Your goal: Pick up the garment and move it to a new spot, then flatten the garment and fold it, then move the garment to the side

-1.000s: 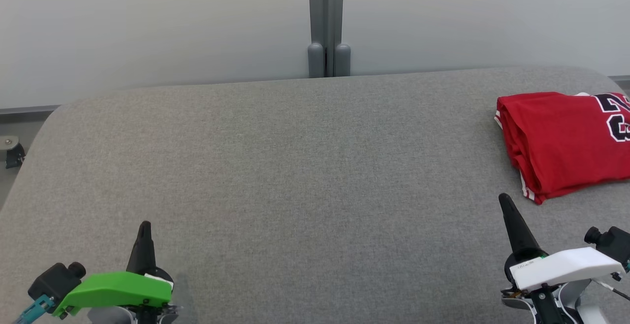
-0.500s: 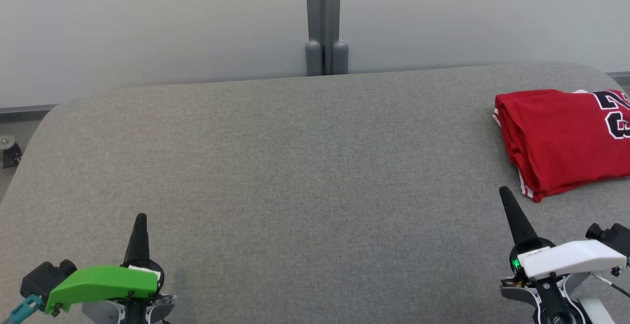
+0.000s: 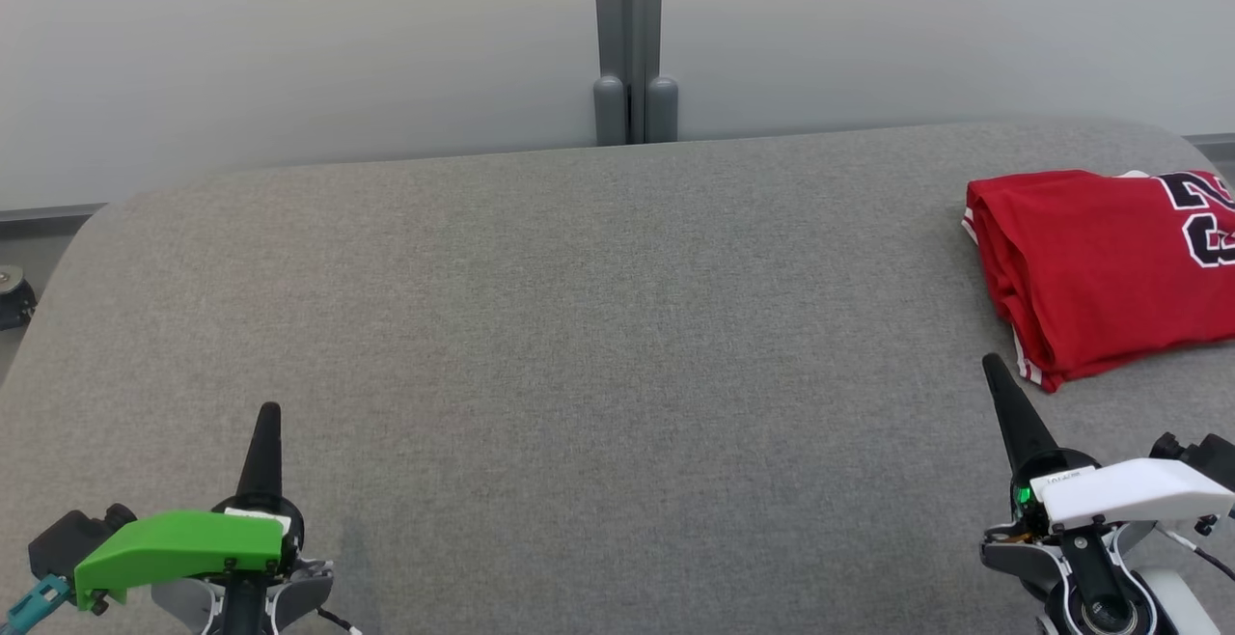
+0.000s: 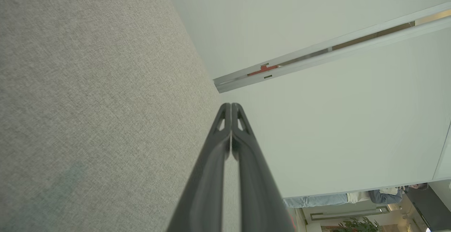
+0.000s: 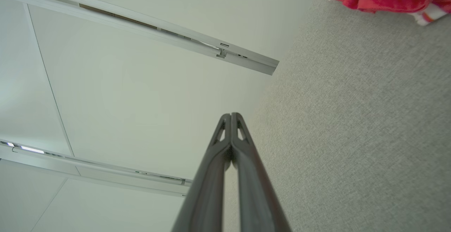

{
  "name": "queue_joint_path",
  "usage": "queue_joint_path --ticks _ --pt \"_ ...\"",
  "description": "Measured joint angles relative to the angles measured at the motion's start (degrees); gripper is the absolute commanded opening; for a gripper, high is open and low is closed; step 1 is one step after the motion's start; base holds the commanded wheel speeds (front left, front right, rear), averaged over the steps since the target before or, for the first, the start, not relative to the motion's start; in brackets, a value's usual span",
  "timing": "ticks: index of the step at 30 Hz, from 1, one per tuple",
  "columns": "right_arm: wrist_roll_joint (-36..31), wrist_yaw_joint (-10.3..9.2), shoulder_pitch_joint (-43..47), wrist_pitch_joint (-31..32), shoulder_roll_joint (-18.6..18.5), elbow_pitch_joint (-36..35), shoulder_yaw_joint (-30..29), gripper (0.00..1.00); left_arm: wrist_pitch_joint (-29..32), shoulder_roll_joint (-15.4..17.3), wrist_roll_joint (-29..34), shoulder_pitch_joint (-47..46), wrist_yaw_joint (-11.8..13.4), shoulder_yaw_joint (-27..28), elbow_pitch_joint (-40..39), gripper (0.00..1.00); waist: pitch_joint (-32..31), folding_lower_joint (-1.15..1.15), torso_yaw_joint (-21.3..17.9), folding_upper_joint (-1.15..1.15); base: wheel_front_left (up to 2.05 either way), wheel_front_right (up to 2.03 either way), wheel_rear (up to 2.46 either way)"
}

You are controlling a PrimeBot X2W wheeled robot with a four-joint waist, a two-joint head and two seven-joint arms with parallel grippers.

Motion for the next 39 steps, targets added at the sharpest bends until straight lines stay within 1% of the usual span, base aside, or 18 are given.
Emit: queue_joint_path --ticks 16,39 --pt "10.66 0.0 -1.82 -2.04 -2.66 1.19 2.85 0.0 2.04 -0.57 -7.03 -0.88 -0.78 2.0 -0.63 0.0 0.34 0.0 -0.37 0.0 0.0 0.0 0.0" --pt "24.28 0.0 -4.41 -5.09 -6.47 2.27 6.88 0.0 4.52 -1.48 -15.46 -1.93 -1.69 4.45 -1.36 0.0 0.84 0.0 -0.91 0.0 0.0 0.0 0.0"
